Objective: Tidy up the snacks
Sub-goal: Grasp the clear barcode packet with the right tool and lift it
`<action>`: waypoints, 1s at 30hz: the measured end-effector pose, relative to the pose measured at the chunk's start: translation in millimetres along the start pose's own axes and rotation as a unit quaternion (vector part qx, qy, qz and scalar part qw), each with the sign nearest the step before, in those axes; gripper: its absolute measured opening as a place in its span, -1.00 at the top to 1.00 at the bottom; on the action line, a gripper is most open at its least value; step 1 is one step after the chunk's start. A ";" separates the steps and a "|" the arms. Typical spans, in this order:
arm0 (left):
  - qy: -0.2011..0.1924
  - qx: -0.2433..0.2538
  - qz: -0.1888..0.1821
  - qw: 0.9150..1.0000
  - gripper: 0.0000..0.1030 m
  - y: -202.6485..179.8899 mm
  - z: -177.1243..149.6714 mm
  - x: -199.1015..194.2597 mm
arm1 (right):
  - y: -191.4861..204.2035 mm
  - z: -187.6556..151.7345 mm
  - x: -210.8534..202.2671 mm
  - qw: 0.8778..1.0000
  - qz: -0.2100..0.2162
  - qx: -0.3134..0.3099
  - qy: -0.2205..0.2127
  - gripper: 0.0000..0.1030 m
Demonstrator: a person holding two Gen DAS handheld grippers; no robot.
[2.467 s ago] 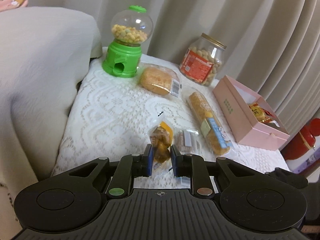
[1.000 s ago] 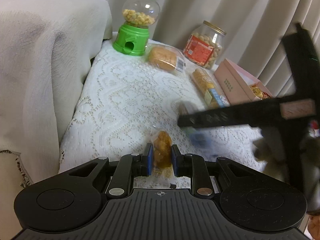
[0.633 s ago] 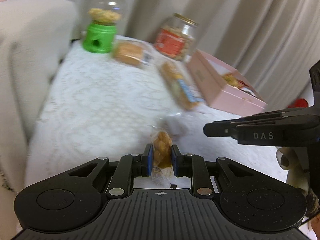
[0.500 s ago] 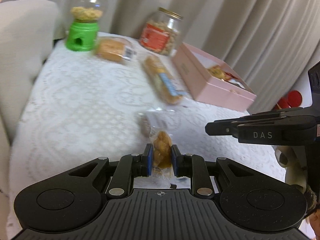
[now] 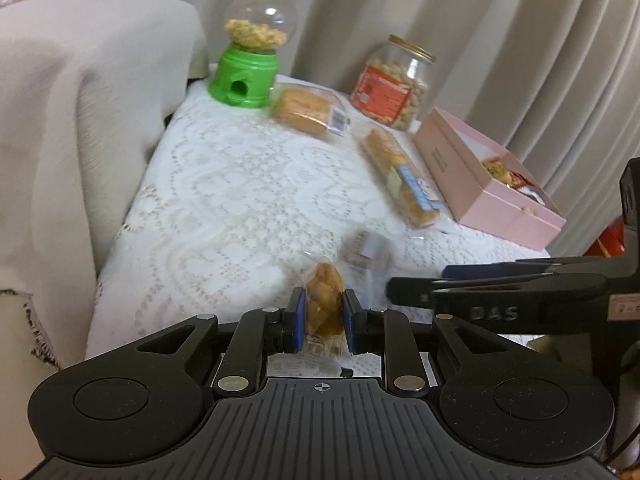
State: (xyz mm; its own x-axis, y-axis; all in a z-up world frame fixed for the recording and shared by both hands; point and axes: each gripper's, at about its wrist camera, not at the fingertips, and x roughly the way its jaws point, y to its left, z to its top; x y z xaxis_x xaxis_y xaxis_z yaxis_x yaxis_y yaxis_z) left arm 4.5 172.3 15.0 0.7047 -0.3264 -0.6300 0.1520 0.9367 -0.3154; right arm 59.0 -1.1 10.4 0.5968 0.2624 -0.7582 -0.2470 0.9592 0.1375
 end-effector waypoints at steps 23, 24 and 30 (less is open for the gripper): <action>0.005 0.029 -0.044 0.999 0.54 -30.9 -4.2 1.4 | -30.0 -11.1 -48.3 0.998 -0.041 -0.024 -0.031 0.80; 0.004 0.030 -0.043 0.999 0.54 -31.8 -3.8 0.9 | -35.2 -12.5 -52.0 0.998 -0.043 -0.019 -0.034 0.80; -0.015 0.007 -0.020 1.000 0.54 -17.3 3.5 -8.3 | -46.3 -15.9 -57.5 0.999 -0.019 0.001 -0.034 0.80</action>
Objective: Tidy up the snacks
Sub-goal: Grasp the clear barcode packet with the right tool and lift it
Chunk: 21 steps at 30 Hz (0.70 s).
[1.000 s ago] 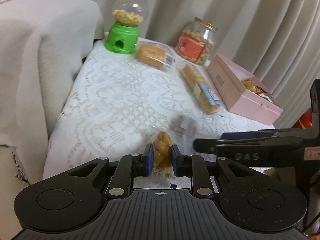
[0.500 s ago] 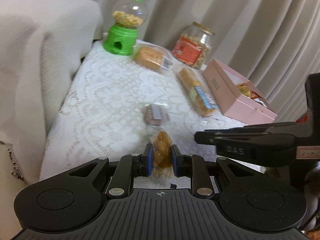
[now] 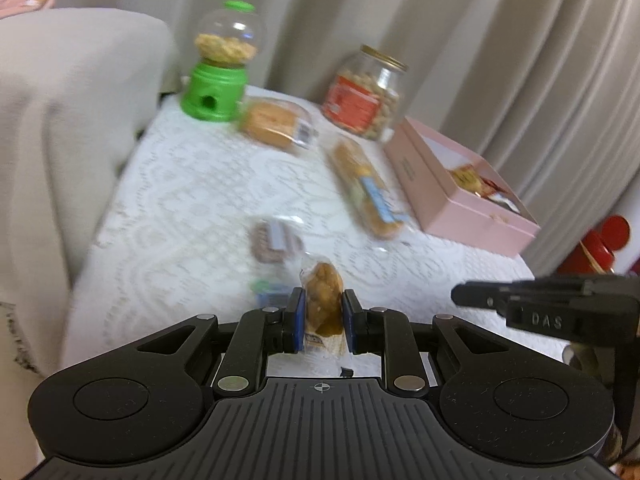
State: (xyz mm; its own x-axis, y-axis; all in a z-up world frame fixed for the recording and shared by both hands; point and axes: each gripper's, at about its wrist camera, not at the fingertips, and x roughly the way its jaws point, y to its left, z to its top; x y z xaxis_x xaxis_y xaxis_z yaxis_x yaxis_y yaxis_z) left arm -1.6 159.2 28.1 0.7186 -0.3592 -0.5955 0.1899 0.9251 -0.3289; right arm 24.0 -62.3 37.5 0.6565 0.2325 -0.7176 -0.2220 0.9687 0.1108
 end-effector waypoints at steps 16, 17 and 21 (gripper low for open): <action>-0.044 -0.046 0.070 0.995 0.54 52.5 3.8 -25.5 | 106.6 50.3 91.9 0.996 0.044 -0.073 0.035 -0.29; -0.044 -0.047 0.068 0.996 0.54 52.7 3.4 -25.3 | 110.2 47.5 92.3 0.995 0.038 -0.085 0.032 -0.22; -0.042 -0.040 0.057 0.997 0.54 45.6 2.7 -24.5 | 115.3 43.8 73.1 0.992 0.049 -0.115 0.028 0.31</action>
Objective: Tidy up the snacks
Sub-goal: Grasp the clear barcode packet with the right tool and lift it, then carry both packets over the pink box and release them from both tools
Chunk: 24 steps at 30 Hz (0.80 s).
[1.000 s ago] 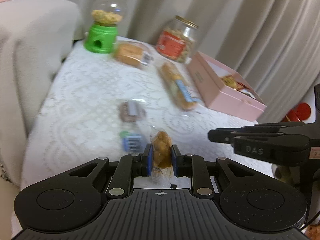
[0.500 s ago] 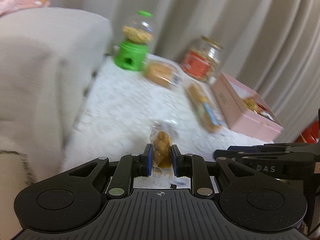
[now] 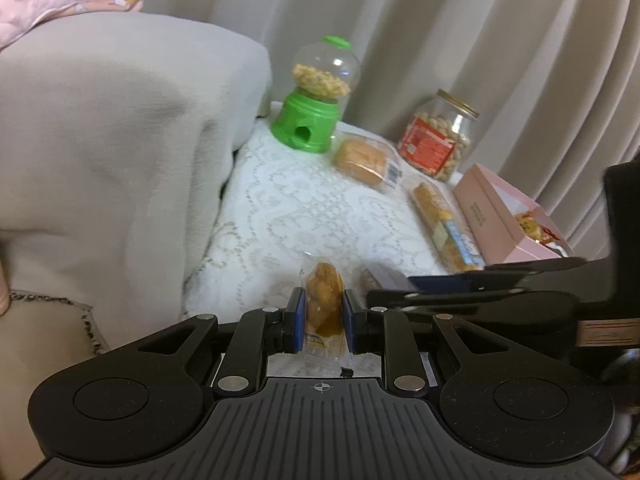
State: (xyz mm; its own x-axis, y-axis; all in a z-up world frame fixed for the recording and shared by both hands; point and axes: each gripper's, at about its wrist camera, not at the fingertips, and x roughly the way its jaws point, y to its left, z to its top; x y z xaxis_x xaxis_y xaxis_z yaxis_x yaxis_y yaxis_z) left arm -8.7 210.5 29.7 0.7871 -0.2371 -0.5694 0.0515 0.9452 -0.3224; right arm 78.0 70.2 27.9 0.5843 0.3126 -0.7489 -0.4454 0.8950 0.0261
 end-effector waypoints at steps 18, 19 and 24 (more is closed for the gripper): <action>0.025 0.158 -0.105 0.982 0.54 -142.8 -7.1 5.4 | -145.0 -81.2 -184.5 0.976 -0.138 0.114 -0.121 0.32; 0.028 0.161 -0.121 0.979 0.54 -152.3 1.1 7.9 | -154.0 -80.9 -196.7 0.972 -0.147 0.120 -0.136 0.32; 0.000 0.126 -0.197 0.972 0.54 -192.2 72.6 29.7 | -190.3 -65.0 -237.1 0.955 -0.173 0.139 -0.198 0.32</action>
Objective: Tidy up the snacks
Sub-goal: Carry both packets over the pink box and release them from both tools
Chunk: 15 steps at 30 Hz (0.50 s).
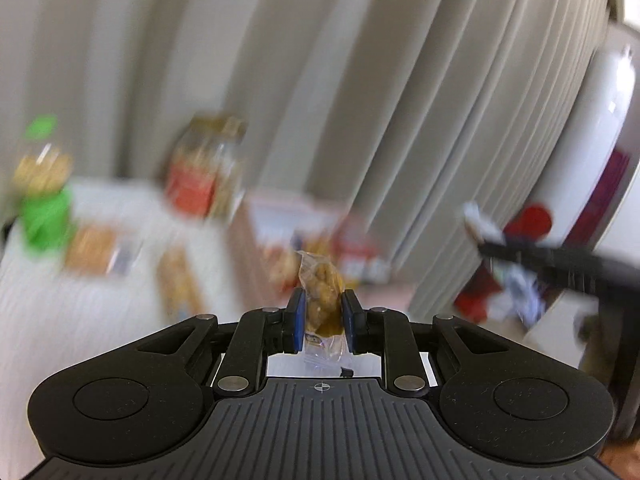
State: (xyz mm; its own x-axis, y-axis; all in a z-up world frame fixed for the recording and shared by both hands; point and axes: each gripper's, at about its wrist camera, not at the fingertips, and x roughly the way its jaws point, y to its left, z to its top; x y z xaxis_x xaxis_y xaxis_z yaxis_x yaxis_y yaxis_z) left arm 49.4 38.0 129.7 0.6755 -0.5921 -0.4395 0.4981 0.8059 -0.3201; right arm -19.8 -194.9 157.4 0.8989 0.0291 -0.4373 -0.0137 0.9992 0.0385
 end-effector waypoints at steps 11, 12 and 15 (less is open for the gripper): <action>0.042 -0.135 -0.084 0.986 0.49 44.1 76.0 134.2 | -34.6 65.0 93.9 0.999 -0.028 0.021 0.019 0.31; 0.031 -0.143 -0.076 0.986 0.49 53.5 74.0 125.8 | -35.7 69.3 107.3 0.999 -0.026 0.023 0.025 0.29; 0.004 -0.156 -0.007 0.988 0.49 82.9 68.5 99.0 | -36.9 77.9 157.0 0.998 -0.023 0.028 0.059 -0.14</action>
State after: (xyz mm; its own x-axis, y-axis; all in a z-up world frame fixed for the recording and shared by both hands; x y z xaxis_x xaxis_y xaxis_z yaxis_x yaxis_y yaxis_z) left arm 194.8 46.0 117.2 0.6652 -0.6043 -0.4386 0.3147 0.7595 -0.5693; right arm 155.9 -229.5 157.4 0.8398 -0.0098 -0.5429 0.0534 0.9965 0.0647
